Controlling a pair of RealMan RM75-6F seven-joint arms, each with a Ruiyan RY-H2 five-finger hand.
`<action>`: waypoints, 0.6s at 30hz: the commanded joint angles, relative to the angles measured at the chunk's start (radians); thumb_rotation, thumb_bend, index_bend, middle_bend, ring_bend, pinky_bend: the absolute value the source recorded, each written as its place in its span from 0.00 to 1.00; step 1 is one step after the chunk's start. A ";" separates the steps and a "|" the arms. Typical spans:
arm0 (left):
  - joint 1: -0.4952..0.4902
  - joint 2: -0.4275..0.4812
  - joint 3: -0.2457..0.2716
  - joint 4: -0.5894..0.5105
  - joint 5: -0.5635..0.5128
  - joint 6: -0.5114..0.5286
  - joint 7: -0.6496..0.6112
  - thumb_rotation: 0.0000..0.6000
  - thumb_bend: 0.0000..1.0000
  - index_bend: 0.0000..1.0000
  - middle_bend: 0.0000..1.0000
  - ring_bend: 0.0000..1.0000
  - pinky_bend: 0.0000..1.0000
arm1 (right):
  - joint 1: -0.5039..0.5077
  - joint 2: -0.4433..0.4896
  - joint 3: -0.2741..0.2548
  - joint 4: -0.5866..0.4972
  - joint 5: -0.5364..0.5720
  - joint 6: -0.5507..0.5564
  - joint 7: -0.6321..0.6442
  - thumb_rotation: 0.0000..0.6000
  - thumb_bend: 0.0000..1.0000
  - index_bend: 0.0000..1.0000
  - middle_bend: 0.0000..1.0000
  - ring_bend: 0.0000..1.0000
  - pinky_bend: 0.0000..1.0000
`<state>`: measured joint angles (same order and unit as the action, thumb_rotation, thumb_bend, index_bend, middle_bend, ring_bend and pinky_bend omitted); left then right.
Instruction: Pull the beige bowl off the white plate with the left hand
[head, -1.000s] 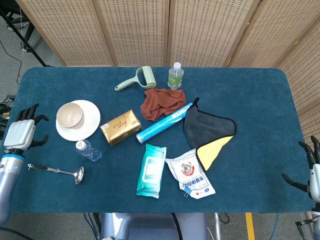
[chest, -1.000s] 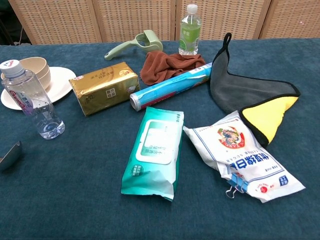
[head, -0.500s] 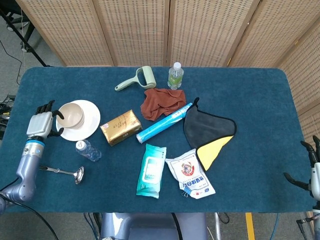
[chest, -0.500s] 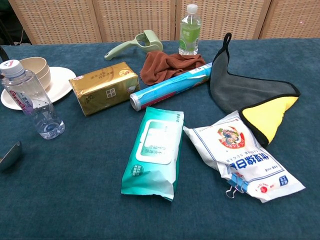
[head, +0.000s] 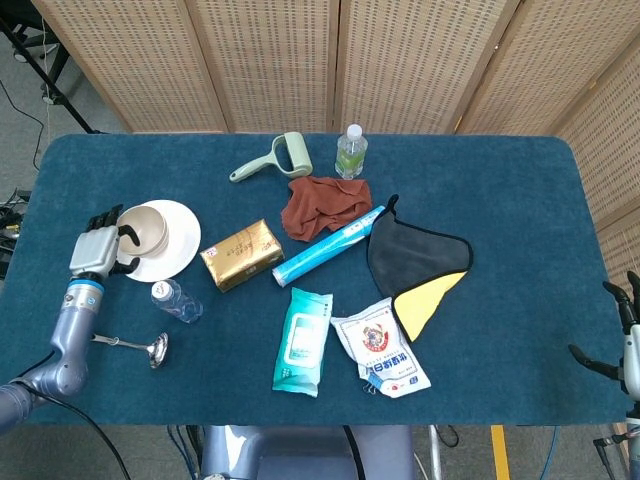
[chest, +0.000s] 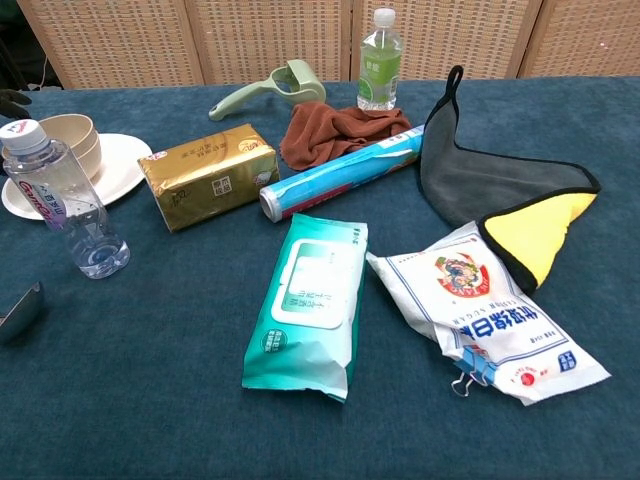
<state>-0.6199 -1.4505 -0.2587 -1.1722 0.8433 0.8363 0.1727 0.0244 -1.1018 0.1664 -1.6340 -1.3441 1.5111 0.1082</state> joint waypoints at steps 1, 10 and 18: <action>-0.005 -0.014 -0.001 0.018 -0.006 0.001 -0.002 1.00 0.32 0.53 0.00 0.00 0.00 | 0.000 0.000 0.000 0.000 0.001 -0.001 0.001 1.00 0.00 0.15 0.00 0.00 0.00; -0.011 -0.026 -0.001 0.039 -0.008 -0.011 -0.011 1.00 0.34 0.53 0.00 0.00 0.00 | 0.001 -0.002 -0.001 0.002 0.002 -0.006 -0.002 1.00 0.00 0.15 0.00 0.00 0.00; -0.018 -0.034 -0.005 0.047 -0.010 -0.024 -0.028 1.00 0.38 0.57 0.00 0.00 0.00 | 0.002 -0.002 -0.002 0.003 0.003 -0.010 -0.001 1.00 0.00 0.15 0.00 0.00 0.00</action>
<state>-0.6374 -1.4842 -0.2635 -1.1249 0.8336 0.8122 0.1466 0.0261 -1.1036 0.1645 -1.6311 -1.3413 1.5015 0.1074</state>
